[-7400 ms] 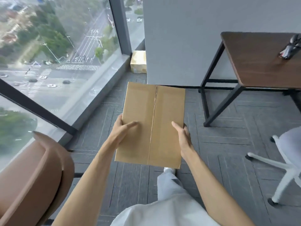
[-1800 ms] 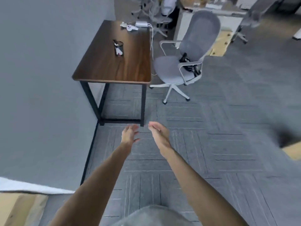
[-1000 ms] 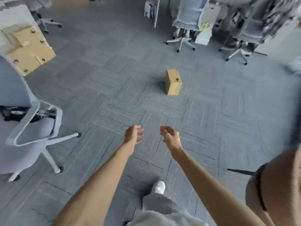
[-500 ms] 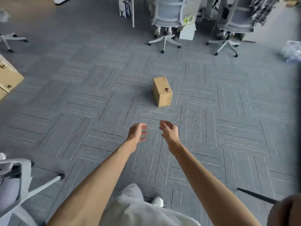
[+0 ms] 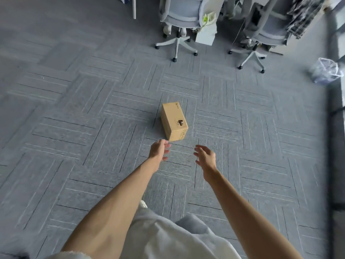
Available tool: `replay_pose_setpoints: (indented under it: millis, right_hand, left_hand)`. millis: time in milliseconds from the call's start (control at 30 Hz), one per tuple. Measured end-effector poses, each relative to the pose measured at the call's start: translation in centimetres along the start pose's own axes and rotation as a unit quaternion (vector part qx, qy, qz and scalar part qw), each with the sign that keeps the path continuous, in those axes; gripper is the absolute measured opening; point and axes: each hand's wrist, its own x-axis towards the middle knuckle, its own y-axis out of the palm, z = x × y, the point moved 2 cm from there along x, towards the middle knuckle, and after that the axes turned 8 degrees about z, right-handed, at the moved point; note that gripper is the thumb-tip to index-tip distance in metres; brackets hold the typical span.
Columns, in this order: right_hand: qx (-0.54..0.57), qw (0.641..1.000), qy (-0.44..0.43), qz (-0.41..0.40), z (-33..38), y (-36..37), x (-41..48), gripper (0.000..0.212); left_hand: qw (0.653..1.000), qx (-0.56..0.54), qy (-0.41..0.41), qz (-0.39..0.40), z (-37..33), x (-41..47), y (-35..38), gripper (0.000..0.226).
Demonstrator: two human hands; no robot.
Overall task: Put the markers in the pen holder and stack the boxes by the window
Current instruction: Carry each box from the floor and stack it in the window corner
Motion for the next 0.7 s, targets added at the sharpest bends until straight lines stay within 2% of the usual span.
replay_pose_setpoints:
  millis: [200,367,500,633,700]
  right_hand:
    - [0.021,0.999,0.033,0.003,5.4,-0.2,11.6,0.03]
    - [0.002,0.996,0.068,0.059,7.5,0.0,25.8,0.028]
    - [-0.026,0.987,0.108,0.118,6.9,0.3,38.8,0.031]
    - [-0.054,0.983,0.142,0.103,5.7,-1.4,50.1,0.018]
    - [-0.062,0.981,0.157,0.095,5.0,-1.8,55.1,0.02]
  left_hand:
    - [0.999,0.024,-0.033,-0.014,-6.7,10.3,1.4,0.036]
    - [0.997,0.042,-0.048,-0.049,-10.1,20.2,3.9,0.042]
    - [0.99,0.026,-0.088,-0.109,-10.3,29.8,5.4,0.041]
    - [0.981,0.0,-0.14,-0.133,-8.9,39.0,7.1,0.042]
    - [0.977,-0.001,-0.159,-0.139,-8.2,43.5,7.7,0.04]
